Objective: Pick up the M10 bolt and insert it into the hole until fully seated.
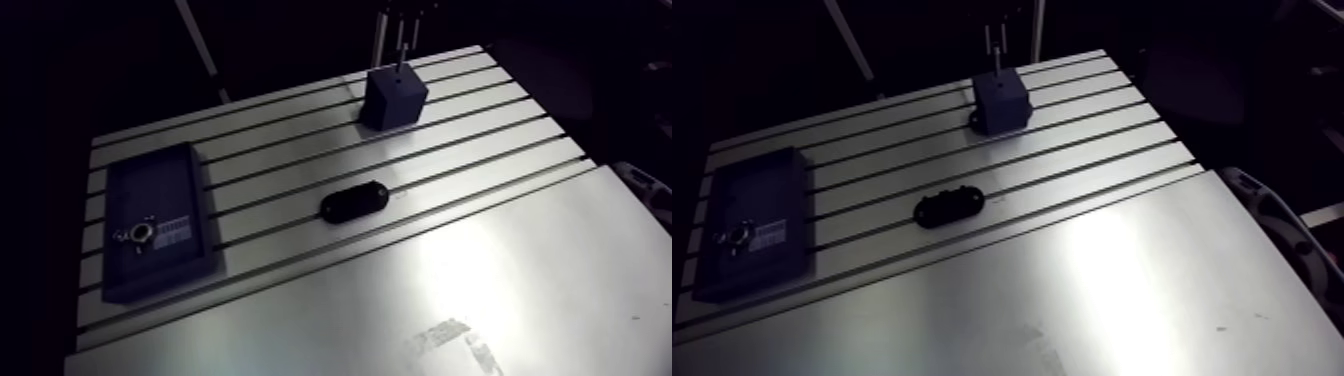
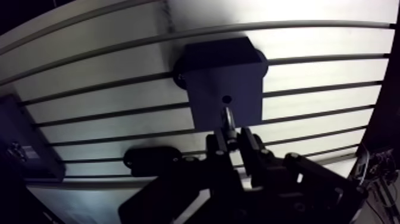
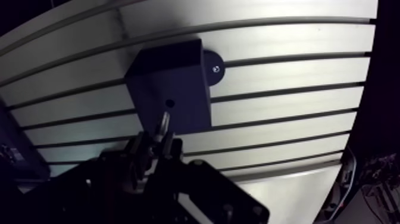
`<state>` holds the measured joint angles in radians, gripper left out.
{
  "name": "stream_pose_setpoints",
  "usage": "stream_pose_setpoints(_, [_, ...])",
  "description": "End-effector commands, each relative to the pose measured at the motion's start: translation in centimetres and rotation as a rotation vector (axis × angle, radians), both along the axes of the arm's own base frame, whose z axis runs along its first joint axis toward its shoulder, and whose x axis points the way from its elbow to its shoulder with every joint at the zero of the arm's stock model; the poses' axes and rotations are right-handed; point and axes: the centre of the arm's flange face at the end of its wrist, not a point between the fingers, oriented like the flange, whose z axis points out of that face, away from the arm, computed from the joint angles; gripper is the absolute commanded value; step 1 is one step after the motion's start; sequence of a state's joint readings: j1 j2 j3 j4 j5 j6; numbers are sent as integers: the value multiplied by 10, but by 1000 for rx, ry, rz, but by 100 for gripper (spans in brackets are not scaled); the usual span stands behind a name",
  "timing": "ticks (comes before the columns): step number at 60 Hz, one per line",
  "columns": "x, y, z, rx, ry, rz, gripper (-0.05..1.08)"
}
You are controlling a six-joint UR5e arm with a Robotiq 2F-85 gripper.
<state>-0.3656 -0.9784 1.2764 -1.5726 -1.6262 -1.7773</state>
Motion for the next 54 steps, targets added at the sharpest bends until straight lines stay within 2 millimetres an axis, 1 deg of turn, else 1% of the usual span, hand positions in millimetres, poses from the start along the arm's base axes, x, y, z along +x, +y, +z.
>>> stream_pose_setpoints(1, [1, 7, -3, 7, 18, -8, 108])
stream_pose_setpoints(9, [1, 7, -6, 7, 20, -7, 108])
stream_pose_setpoints(54, [2, 4, -8, 4, 14, -6, 108])
